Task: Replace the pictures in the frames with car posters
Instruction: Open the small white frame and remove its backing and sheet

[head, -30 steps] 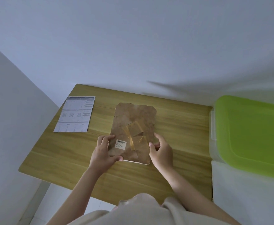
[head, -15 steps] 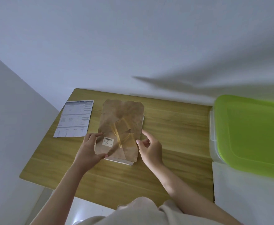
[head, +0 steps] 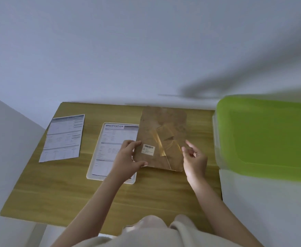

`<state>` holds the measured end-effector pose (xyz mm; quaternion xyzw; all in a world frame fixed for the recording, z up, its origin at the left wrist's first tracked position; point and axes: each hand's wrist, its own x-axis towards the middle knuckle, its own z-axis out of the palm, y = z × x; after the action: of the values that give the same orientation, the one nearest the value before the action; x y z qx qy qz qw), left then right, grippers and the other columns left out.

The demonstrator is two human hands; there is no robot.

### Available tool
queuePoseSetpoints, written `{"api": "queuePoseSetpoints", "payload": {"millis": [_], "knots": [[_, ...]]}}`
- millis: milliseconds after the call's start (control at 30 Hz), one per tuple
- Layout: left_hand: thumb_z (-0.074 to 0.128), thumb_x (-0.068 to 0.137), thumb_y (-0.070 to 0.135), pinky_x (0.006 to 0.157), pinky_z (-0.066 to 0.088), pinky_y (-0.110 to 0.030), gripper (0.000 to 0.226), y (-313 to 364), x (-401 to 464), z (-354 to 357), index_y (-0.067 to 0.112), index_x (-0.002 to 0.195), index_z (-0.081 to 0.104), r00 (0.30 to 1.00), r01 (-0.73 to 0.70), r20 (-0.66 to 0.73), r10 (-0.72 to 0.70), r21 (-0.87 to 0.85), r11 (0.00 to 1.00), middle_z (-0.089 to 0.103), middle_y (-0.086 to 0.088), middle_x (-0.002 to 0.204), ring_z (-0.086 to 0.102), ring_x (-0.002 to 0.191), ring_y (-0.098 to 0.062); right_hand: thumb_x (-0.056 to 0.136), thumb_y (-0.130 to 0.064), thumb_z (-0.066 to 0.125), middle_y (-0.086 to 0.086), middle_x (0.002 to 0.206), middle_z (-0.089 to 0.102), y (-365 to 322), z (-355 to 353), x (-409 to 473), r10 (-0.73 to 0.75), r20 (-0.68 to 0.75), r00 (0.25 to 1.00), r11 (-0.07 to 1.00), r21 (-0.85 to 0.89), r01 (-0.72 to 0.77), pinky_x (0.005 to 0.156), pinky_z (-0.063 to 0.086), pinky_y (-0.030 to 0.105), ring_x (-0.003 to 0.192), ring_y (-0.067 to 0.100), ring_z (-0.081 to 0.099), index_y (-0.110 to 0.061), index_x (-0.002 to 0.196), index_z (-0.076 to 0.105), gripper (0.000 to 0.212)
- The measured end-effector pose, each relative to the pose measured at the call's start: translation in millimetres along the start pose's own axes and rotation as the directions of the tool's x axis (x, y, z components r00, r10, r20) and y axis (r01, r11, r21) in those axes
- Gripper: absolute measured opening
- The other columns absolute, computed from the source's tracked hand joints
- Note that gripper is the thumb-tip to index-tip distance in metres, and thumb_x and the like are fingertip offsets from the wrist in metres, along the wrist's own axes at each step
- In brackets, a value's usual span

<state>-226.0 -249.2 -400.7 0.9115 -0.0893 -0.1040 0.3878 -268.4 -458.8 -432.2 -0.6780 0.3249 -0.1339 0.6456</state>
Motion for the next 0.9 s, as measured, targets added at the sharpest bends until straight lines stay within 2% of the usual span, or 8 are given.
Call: {"api": "queuePoseSetpoints", "payload": {"millis": [67,133,200,267,400,467,633,900], "knots": [[0.084,0.061,0.023,0.084,0.050,-0.028,0.075,5.7,4.7,18.3,0.017,0.128,0.051,0.999,0.015,0.028,-0.015,0.004,1.000,0.043,0.009,0.116,0.052,0.099,-0.015,0.089,-0.011,0.062,-0.003,0.068,0.058,5.7,-10.0,9.0,0.052,-0.068,0.996,0.998,-0.017,-0.053,0.044,0.040,0.015,0.049,0.004,0.049,-0.018,0.114,0.066,0.026],[0.083,0.063,0.023,0.088,0.045,-0.026,0.073,8.0,8.0,33.6,0.015,0.128,0.051,0.998,0.028,0.050,-0.028,0.014,1.000,0.045,0.005,0.118,0.052,0.104,-0.017,0.090,-0.019,0.061,0.002,0.091,0.068,9.0,-16.6,15.8,0.090,-0.099,0.991,0.992,-0.078,-0.098,0.055,0.042,0.016,0.071,0.011,0.059,-0.014,0.115,0.066,0.025],[0.082,0.065,0.026,0.091,0.043,-0.025,0.071,7.5,10.2,43.6,0.014,0.128,0.051,0.997,0.037,0.062,-0.040,0.053,0.998,0.047,0.002,0.123,0.052,0.111,-0.017,0.088,-0.024,0.064,0.006,0.107,0.067,10.9,-18.8,19.0,0.086,-0.073,0.994,0.983,-0.154,-0.096,0.065,0.044,0.017,0.085,0.014,0.061,-0.009,0.119,0.062,0.035],[0.080,0.066,0.030,0.093,0.043,-0.027,0.071,5.9,11.2,48.6,0.015,0.129,0.051,0.997,0.042,0.058,-0.048,0.094,0.995,0.048,0.002,0.126,0.050,0.115,-0.017,0.081,-0.024,0.072,0.008,0.111,0.065,13.7,-18.6,19.6,0.026,-0.014,1.000,0.964,-0.263,-0.029,0.076,0.049,0.024,0.092,0.017,0.061,-0.007,0.124,0.059,0.048],[0.077,0.070,0.035,0.092,0.040,-0.028,0.071,7.5,8.8,52.0,0.019,0.133,0.047,0.997,0.053,0.045,-0.062,0.182,0.982,0.044,0.004,0.133,0.042,0.122,-0.020,0.074,-0.028,0.077,0.007,0.111,0.057,21.7,-19.5,20.2,-0.068,0.042,0.997,0.864,-0.498,0.080,0.085,0.052,0.039,0.097,0.021,0.058,-0.011,0.125,0.057,0.058],[0.075,0.073,0.035,0.093,0.039,-0.030,0.070,8.6,6.7,54.0,0.020,0.135,0.045,0.997,0.051,0.040,-0.061,0.220,0.974,0.041,0.003,0.136,0.039,0.125,-0.022,0.075,-0.030,0.076,0.008,0.112,0.055,22.8,-20.4,19.6,-0.092,0.062,0.994,0.829,-0.549,0.110,0.086,0.051,0.042,0.100,0.024,0.057,-0.011,0.128,0.055,0.060],[0.072,0.076,0.038,0.096,0.045,-0.037,0.065,9.3,5.8,56.6,0.019,0.133,0.048,0.995,0.067,0.054,-0.084,0.263,0.962,0.034,-0.002,0.140,0.037,0.127,-0.023,0.078,-0.030,0.073,0.010,0.115,0.049,23.6,-21.5,19.2,-0.100,0.101,0.990,0.811,-0.568,0.140,0.087,0.050,0.040,0.098,0.025,0.057,-0.010,0.132,0.051,0.061],[0.065,0.081,0.037,0.092,0.046,-0.035,0.060,13.6,1.8,54.5,0.017,0.134,0.045,0.994,0.042,0.083,-0.068,0.280,0.959,0.034,-0.003,0.137,0.038,0.125,-0.022,0.080,-0.029,0.072,0.011,0.113,0.045,25.3,-20.5,14.2,-0.133,0.108,0.985,0.785,-0.596,0.171,0.089,0.049,0.040,0.098,0.028,0.056,-0.005,0.129,0.054,0.057]]}}
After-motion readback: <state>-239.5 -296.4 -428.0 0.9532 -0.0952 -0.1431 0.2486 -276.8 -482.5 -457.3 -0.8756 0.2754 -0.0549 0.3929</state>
